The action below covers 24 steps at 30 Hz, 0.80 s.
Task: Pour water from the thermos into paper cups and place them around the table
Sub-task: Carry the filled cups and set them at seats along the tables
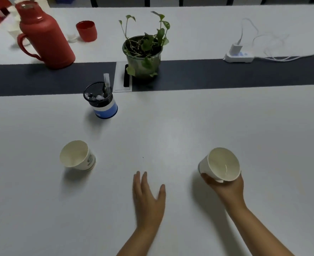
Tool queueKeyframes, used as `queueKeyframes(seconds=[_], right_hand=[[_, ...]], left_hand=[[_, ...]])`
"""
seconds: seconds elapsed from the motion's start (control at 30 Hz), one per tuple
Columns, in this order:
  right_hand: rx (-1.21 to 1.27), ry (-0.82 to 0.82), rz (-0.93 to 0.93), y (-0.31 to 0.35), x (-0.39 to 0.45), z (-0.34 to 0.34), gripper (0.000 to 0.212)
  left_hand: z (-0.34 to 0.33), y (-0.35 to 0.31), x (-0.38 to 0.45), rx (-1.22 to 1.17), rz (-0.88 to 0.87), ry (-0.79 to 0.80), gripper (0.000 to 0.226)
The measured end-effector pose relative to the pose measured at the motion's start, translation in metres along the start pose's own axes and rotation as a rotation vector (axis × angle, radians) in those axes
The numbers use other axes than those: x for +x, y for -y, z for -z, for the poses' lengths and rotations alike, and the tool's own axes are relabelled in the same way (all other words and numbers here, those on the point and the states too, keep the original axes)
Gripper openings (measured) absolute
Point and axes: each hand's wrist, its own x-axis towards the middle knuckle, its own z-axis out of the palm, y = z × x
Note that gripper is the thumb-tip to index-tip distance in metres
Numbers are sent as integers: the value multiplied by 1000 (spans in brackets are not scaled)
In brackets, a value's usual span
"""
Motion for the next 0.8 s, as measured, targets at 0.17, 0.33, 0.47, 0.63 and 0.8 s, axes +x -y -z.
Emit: queueKeyframes(seconds=[0.17,0.33,0.47,0.63,0.8], right_hand=[[14,-161,-15,-16,34,55,70],[-2,-262,-28,-33,83,120,69],[-3,-274,-48,-46,117,154,67],[35,-261,-57,-61,143,171,70],[50,-247,-69,-74,152,175,69]], left_hand=[[-57,-32,-6,371,-298,229,60],[-98,-37,-9,685,-266,376,70],[-104,-39,-8,774,-210,302,79],[-111,-41,-11,786,-198,222,74],[-113,-42,-14,760,-193,168,75]])
